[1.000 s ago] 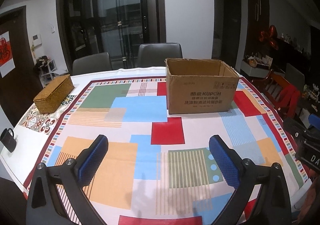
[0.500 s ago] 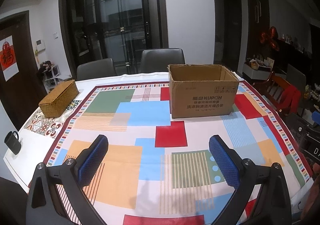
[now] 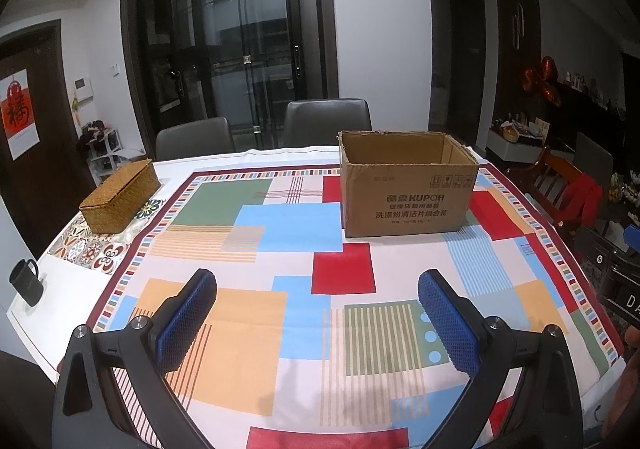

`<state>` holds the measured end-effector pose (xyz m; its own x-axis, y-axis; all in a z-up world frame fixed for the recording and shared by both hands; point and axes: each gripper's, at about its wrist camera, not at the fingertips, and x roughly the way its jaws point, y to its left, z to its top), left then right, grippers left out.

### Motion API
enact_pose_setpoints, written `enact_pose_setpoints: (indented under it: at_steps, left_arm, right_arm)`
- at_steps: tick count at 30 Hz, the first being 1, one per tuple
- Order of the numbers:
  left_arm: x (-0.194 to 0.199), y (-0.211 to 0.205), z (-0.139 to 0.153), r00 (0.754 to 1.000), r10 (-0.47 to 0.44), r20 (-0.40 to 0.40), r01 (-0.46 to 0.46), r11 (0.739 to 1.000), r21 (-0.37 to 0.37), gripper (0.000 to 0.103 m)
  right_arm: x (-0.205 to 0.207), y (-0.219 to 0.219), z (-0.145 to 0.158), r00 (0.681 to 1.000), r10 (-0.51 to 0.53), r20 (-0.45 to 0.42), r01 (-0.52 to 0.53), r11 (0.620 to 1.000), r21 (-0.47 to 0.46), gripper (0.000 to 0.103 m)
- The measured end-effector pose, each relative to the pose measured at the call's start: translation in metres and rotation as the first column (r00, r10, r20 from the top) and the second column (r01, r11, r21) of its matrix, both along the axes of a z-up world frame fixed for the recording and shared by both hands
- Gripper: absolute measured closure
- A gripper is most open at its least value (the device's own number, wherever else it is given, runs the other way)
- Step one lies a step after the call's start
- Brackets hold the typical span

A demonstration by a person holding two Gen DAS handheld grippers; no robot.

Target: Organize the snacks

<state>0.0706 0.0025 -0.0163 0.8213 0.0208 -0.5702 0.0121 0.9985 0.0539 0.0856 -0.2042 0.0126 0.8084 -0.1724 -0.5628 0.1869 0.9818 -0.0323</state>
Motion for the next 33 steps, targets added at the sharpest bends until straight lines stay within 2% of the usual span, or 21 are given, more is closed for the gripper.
enact_pose_setpoints:
  at_steps: [33]
  left_arm:
    - [0.0011,-0.0035,-0.0002,1.0,-0.004,0.001,0.004,1.0,-0.001,0.0]
  right_arm:
    - [-0.0026,-0.0012,0.0013,1.0,-0.002,-0.001,0.002,1.0,0.004,0.008]
